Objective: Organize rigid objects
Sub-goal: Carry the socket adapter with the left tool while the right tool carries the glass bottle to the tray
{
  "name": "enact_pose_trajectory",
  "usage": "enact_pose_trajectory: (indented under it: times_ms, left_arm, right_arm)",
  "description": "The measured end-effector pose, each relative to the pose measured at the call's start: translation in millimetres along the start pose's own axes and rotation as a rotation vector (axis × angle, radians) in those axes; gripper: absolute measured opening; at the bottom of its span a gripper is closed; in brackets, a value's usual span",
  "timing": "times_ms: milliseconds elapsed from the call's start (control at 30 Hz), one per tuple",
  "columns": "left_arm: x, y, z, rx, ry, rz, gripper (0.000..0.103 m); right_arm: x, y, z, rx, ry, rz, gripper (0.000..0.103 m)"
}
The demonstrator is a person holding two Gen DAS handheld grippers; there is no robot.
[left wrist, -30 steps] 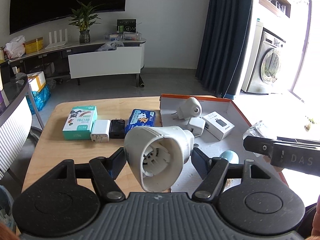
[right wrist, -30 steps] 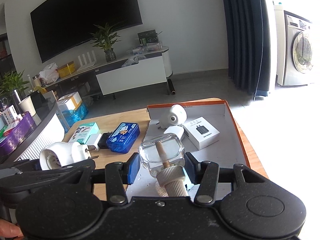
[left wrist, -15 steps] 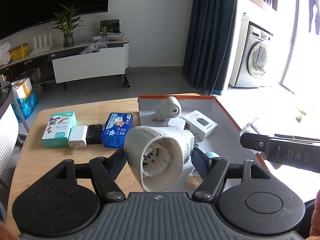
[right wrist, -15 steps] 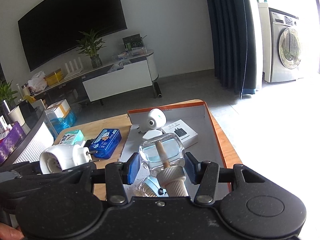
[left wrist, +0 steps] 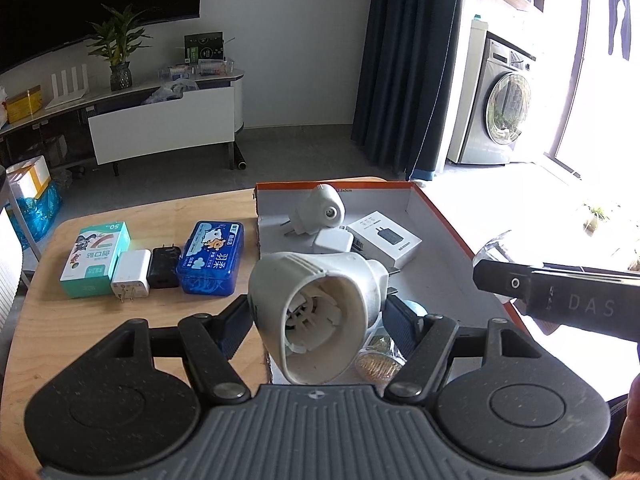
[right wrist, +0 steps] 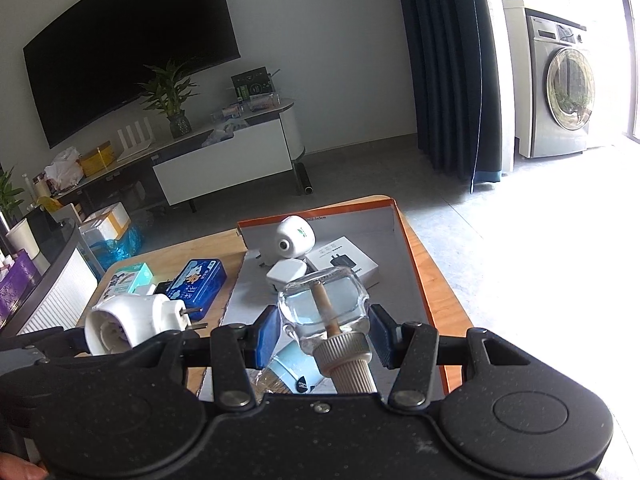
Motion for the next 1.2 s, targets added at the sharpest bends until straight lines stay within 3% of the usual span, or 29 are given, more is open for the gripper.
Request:
enact_pose_trajectory:
  times_ms: [1200]
  left_arm:
    - [52.2, 6.3, -10.7, -0.01, -0.051, 0.024, 0.072]
  right_arm:
    - [48.7, 19.7, -7.9, -0.001, -0.051, 0.038, 0.059]
Point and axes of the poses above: each gripper's, at about its wrist camera, not at the fingertips, and x roughly the way its jaws point, y to its right, z to its underside, the point moved 4 cm from there along x, roughly the way its jaws point, and after that the axes turned 4 degrees about y, right-handed, at the moved point
